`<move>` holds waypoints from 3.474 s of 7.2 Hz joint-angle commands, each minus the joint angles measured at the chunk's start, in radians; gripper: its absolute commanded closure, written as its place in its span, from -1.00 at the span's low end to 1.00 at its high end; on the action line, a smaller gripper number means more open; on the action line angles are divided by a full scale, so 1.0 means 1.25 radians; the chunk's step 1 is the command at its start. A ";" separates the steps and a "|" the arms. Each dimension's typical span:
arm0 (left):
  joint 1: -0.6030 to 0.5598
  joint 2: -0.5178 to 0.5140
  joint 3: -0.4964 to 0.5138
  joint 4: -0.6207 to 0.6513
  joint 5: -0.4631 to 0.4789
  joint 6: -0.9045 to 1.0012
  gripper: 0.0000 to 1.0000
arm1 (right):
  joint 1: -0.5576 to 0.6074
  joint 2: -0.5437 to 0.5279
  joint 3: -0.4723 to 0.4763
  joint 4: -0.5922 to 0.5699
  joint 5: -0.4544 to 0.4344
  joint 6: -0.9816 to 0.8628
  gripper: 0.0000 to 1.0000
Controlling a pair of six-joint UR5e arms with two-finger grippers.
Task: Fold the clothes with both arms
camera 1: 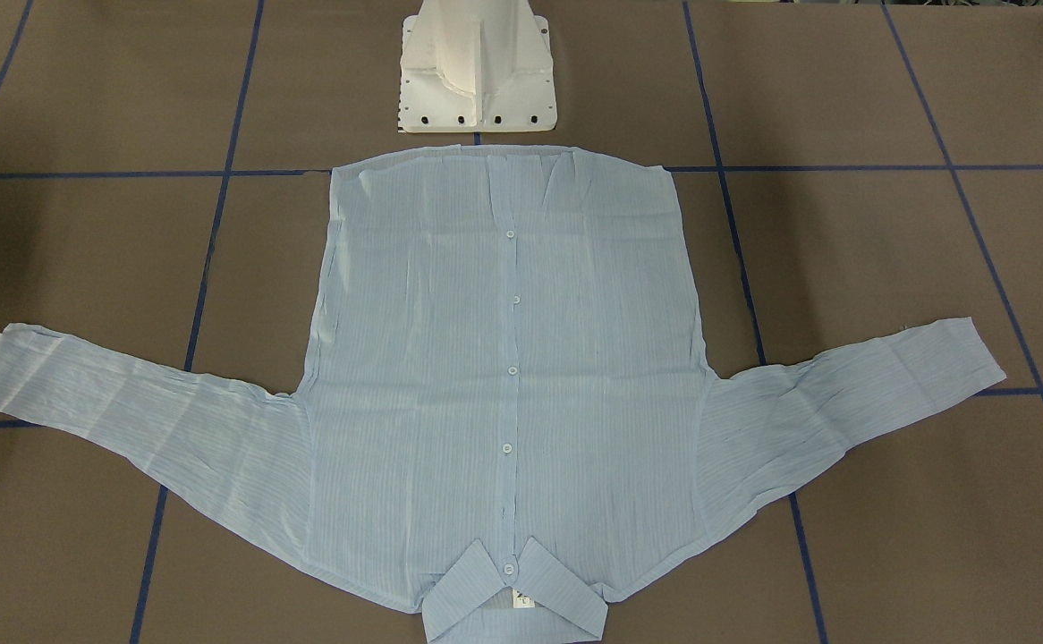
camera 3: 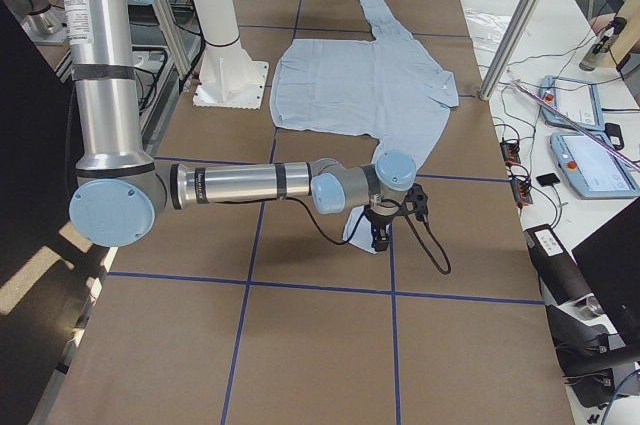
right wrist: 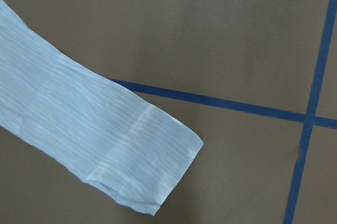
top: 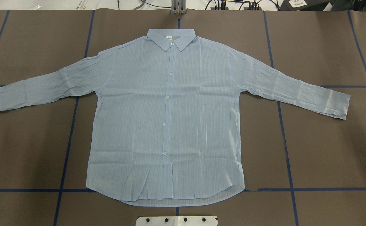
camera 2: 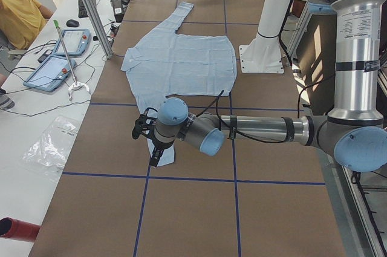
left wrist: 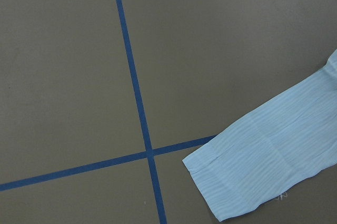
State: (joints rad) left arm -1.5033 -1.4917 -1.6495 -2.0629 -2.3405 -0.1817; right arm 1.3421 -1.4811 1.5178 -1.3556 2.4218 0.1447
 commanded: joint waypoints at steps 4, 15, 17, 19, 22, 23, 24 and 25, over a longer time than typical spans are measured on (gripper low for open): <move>0.001 0.002 0.015 -0.028 -0.005 -0.007 -1.00 | -0.134 0.060 -0.158 0.201 -0.130 0.103 -0.97; 0.001 0.002 0.008 -0.031 -0.006 -0.006 -1.00 | -0.134 0.068 -0.210 0.201 -0.126 0.109 1.00; 0.001 0.002 0.007 -0.030 -0.006 -0.006 -1.00 | -0.131 0.071 -0.201 0.201 -0.081 0.110 1.00; 0.001 0.002 0.004 -0.028 -0.006 -0.006 -1.00 | -0.124 0.058 -0.163 0.201 -0.029 0.110 1.00; 0.001 0.002 0.004 -0.027 -0.025 -0.004 -1.00 | -0.152 0.073 -0.048 0.202 0.000 0.329 1.00; 0.001 0.002 0.004 -0.027 -0.039 -0.004 -1.00 | -0.197 0.112 -0.020 0.202 -0.002 0.427 1.00; 0.001 0.002 -0.006 -0.026 -0.052 -0.006 -1.00 | -0.250 0.190 -0.018 0.201 -0.009 0.581 1.00; 0.001 0.002 -0.017 -0.024 -0.052 -0.006 -1.00 | -0.313 0.272 -0.023 0.201 -0.047 0.714 1.00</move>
State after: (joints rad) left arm -1.5018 -1.4894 -1.6564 -2.0951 -2.3986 -0.1882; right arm 1.0371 -1.2532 1.4880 -1.1042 2.4014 0.8363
